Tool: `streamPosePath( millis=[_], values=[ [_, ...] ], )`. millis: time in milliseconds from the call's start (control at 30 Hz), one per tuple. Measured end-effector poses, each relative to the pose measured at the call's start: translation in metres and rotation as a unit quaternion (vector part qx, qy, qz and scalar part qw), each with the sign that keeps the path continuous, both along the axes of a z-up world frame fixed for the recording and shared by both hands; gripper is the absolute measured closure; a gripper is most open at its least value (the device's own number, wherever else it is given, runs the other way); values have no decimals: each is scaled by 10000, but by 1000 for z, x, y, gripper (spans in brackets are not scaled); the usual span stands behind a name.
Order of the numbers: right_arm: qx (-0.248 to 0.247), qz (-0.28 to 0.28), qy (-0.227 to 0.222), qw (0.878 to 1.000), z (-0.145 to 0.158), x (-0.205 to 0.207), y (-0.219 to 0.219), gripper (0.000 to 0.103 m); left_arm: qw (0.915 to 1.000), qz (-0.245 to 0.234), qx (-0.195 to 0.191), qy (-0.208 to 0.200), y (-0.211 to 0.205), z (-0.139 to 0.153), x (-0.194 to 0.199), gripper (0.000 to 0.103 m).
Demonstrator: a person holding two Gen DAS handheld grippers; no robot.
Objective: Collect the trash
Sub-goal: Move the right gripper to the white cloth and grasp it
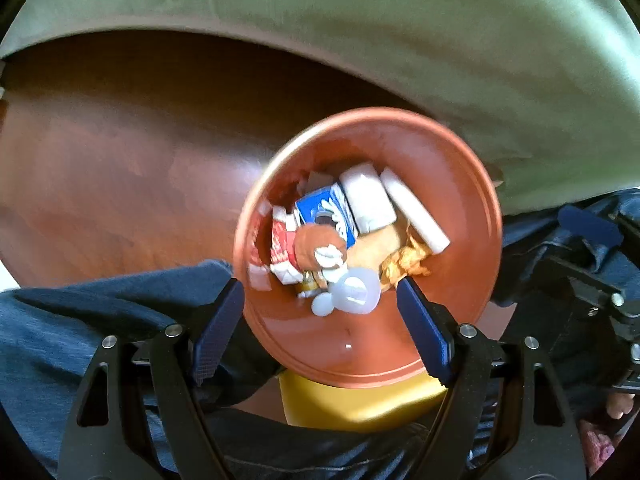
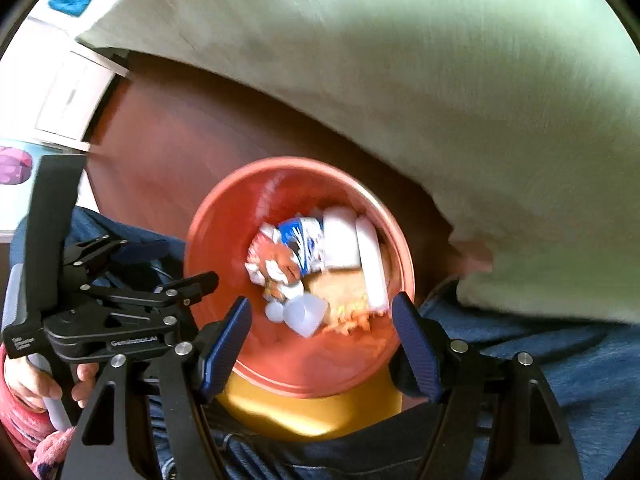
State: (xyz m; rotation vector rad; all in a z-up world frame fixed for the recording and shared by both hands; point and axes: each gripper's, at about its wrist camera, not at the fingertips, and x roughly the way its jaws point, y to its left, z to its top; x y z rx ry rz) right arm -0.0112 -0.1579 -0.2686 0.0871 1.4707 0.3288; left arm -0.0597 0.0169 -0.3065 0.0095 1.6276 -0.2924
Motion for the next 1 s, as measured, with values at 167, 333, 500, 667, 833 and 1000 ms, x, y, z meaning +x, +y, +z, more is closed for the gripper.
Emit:
streamPosePath(
  millis=[167, 333, 500, 667, 833, 1000],
  values=[
    [241, 130, -1035, 9943, 57, 4, 4, 27, 9979, 52, -73, -635, 8, 45, 13, 26],
    [456, 263, -1962, 9791, 110, 14, 6, 26, 9867, 232, 12, -1609, 23, 104, 32, 26],
    [458, 233, -2561, 9653, 144, 47, 0, 24, 9732, 342, 191, -2267, 34, 142, 56, 26],
    [283, 29, -3256, 9451, 188, 121, -11, 24, 9659, 466, 49, -2546, 38, 164, 81, 26],
    [27, -7, -3615, 9324, 216, 226, -6, 20, 9622, 511, -115, -2672, 40, 176, 105, 26],
    [-430, 166, -3704, 9277, 212, 340, 12, 18, 9592, 593, -163, -2758, 45, 184, 135, 26]
  ],
)
